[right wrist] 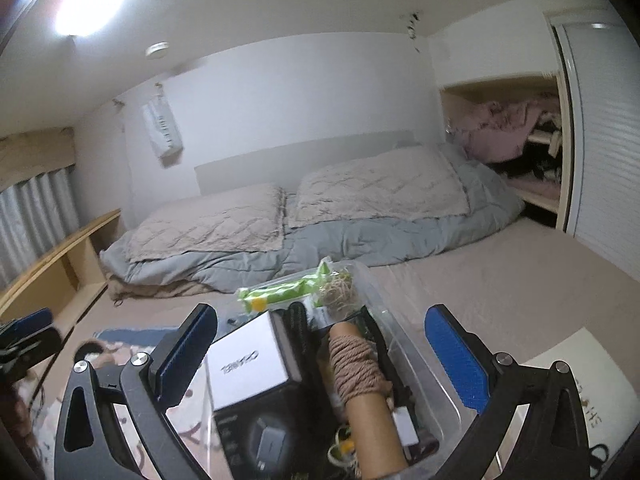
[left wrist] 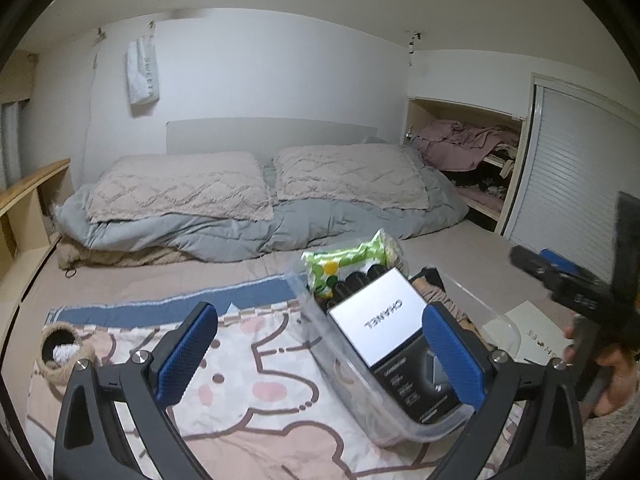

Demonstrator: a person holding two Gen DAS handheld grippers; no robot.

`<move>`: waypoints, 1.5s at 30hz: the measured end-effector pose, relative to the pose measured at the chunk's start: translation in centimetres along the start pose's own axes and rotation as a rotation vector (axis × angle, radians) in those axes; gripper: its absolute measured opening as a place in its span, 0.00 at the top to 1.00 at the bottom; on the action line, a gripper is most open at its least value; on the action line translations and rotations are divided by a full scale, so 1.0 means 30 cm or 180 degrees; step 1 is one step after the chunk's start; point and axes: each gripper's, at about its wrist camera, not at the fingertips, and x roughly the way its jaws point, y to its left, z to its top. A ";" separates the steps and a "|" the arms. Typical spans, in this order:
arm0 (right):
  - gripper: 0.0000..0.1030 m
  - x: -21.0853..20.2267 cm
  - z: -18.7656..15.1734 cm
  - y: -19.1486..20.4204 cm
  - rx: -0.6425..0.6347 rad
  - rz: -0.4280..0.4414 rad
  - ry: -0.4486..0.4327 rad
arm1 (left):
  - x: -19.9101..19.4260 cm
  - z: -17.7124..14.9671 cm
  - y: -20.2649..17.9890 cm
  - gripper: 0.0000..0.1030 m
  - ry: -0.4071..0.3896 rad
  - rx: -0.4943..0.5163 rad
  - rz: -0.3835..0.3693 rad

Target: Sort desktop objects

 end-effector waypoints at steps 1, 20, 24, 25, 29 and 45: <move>0.00 -0.019 -0.008 0.010 -0.0048 -0.0008 -0.0027 | -0.005 -0.010 0.003 0.00 0.0016 -0.0004 0.0036; 0.00 -0.193 -0.227 0.104 -0.0340 -0.0023 0.0012 | -0.090 -0.174 -0.001 0.00 0.0134 0.0074 0.0104; 0.00 -0.203 -0.257 0.114 -0.0385 -0.0057 0.0047 | -0.094 -0.196 -0.010 0.00 0.0176 0.0119 0.0089; 0.00 -0.205 -0.266 0.116 -0.0395 -0.0073 0.0063 | -0.093 -0.199 -0.013 0.00 0.0188 0.0122 0.0080; 0.00 -0.216 -0.294 0.125 -0.0464 -0.0128 0.0093 | -0.092 -0.219 -0.024 0.00 0.0217 0.0153 0.0033; 0.00 -0.216 -0.310 0.104 -0.0348 -0.0121 0.0195 | -0.100 -0.257 -0.040 0.00 0.0273 0.0246 -0.0009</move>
